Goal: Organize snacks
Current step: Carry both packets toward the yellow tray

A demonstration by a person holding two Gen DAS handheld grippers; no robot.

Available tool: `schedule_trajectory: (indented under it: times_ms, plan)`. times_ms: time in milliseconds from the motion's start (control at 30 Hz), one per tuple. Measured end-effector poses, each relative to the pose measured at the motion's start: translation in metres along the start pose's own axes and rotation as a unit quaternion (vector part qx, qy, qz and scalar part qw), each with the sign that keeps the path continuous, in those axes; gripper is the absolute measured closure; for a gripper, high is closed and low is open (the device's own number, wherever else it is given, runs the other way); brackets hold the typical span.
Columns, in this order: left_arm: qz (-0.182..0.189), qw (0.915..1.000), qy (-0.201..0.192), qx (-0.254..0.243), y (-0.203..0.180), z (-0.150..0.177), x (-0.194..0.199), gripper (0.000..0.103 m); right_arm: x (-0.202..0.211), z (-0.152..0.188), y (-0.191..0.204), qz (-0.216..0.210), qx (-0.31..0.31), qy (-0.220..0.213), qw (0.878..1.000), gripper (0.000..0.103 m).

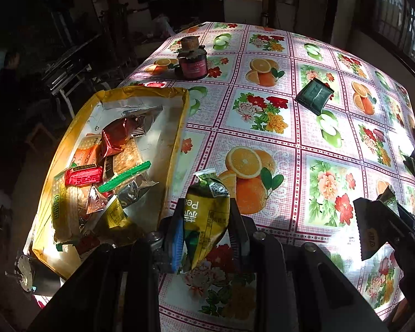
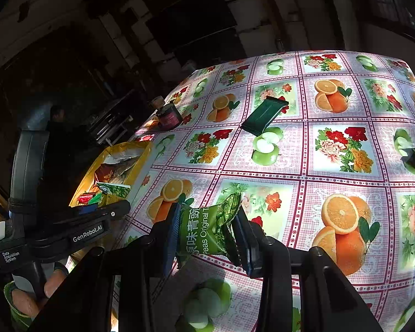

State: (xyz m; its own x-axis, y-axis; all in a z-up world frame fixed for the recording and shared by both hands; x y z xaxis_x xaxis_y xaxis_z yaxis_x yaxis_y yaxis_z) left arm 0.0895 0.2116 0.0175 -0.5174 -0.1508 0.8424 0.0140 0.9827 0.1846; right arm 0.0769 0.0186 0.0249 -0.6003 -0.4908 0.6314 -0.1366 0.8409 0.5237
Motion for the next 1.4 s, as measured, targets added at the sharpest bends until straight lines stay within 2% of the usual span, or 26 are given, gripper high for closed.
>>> schedule_trajectory:
  times_ms: [333,600,1400]
  plan:
    - [-0.036,0.9986,-0.028,0.026,0.039,0.022,0.026,0.076,-0.003,0.017,0.041,-0.030,0.031,0.012,0.999,0.063]
    - [-0.053,0.9973,-0.031,0.040,0.062,0.035,0.029,0.076,-0.013,0.025,0.068,-0.045,0.053,0.025,0.997,0.063]
    - [-0.062,0.9935,-0.050,0.081,0.112,0.056,0.036,0.076,-0.039,0.034,0.126,-0.065,0.098,0.047,0.992,0.062]
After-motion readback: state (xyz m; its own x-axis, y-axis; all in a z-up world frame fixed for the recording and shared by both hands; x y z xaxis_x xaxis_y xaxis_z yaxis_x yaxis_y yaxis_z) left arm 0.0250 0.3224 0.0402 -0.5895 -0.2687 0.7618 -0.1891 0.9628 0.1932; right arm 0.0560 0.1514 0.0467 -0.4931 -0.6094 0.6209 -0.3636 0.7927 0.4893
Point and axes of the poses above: each gripper's, at about its wrist camera, not at the fingertips, and x roughly against the way its jaws point, y to its left, z to its underside, the point moved 5 cm from there along -x, roughly the way its jaws point, and after that the axes turned 11 degrees about -x, right-handed, at the moved point
